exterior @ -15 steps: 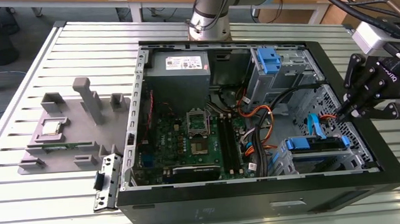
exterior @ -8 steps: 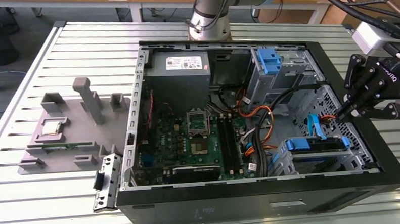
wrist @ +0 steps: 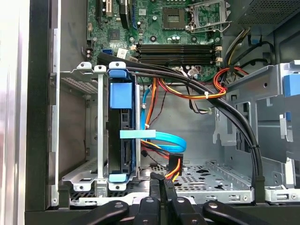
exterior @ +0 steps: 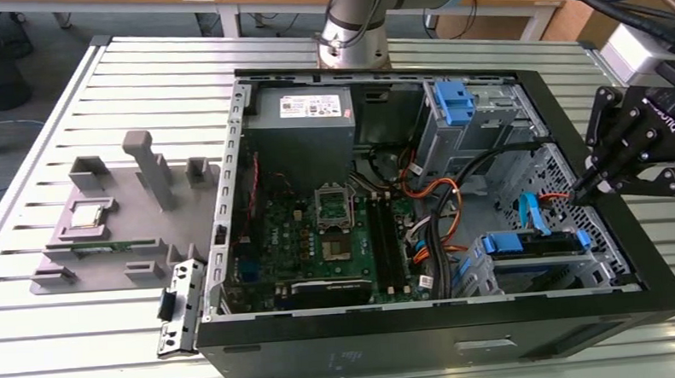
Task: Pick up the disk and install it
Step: 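Insert the second disk wire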
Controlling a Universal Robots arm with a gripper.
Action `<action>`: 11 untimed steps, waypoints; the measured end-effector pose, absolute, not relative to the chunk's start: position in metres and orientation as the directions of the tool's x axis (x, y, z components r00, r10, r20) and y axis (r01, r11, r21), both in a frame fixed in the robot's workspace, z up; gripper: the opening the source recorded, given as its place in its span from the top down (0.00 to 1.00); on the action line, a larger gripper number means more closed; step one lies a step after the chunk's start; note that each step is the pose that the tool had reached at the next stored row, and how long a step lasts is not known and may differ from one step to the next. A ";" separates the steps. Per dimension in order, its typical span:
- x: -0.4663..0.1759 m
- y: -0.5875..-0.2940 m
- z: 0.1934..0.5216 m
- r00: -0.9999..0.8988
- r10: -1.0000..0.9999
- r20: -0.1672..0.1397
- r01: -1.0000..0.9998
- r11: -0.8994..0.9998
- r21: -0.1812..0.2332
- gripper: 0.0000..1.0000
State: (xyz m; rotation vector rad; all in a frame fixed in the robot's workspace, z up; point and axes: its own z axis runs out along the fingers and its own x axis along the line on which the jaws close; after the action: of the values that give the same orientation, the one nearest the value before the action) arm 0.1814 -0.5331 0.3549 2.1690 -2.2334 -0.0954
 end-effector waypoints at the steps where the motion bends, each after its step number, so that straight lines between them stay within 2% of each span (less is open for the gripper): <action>1: 0.181 -0.533 0.355 -0.030 -0.999 -0.023 -0.998 0.028 0.063 0.82; 11: 0.180 -0.536 0.351 -0.030 -0.999 -0.023 -0.998 0.029 0.062 0.82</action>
State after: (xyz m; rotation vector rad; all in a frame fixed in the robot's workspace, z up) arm 0.1804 -0.5360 0.3510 2.1688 -2.2333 -0.0944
